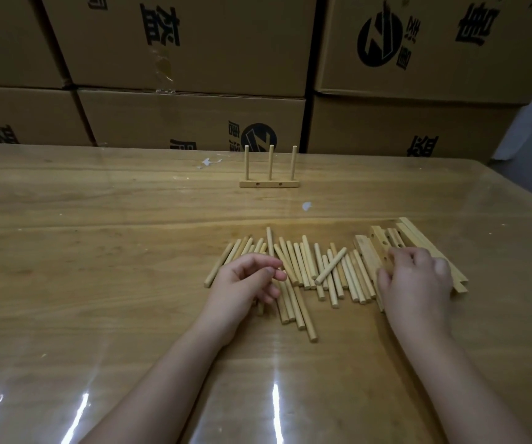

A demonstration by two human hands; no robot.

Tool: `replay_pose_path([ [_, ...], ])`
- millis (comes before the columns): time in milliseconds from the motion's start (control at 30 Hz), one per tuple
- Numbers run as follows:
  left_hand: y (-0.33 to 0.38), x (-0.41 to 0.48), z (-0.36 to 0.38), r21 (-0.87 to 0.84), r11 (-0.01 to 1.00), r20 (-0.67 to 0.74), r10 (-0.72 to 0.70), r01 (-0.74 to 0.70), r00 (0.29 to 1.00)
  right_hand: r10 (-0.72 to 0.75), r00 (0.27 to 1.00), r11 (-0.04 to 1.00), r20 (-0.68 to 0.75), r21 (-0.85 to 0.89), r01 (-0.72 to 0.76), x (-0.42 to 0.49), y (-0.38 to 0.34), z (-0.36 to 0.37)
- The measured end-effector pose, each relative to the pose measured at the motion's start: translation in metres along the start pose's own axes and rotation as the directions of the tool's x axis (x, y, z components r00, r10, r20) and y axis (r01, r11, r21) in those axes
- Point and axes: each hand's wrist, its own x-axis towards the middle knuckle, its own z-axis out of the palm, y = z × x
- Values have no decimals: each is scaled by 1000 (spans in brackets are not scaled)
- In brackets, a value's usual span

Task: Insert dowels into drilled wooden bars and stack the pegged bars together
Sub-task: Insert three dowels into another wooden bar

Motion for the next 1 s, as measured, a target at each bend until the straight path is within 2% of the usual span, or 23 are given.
replay_pose_path([
  [167,-1,1,2,-5,1000,17,-5,5,1000,-38,999,999,-31,-36,36,-2,-4,2],
  [367,-1,1,2,17,1000,27,-6,5,1000,-67,998,984,22,-163,69,-6,-12,1],
  [433,-1,1,2,14,1000,25,-5,4,1000,-109,993,989,38,-92,112,-6,-15,1],
  [500,-2,1,1,12,1000,27,-10,10,1000,-164,986,972,19,174,158,-8,-19,-1],
  [533,-2,1,1,12,1000,26,-13,13,1000,-173,985,920,12,359,157,-9,-21,-4],
  [600,-2,2,0,5,1000,17,-10,10,1000,-135,990,721,32,689,76,-15,-27,-11],
  [667,-2,2,0,-2,1000,17,-7,7,1000,-76,993,494,93,869,-44,-22,-36,-19],
  [733,-2,2,1,11,1000,27,6,-6,1000,-64,984,306,166,942,-139,-30,-47,-24],
  [800,-1,0,2,24,999,43,23,-24,999,-75,967,194,243,955,-225,-38,-58,-25],
  [1000,2,-1,4,65,996,94,53,-59,994,-177,883,39,435,899,-436,-48,-76,-16],
])
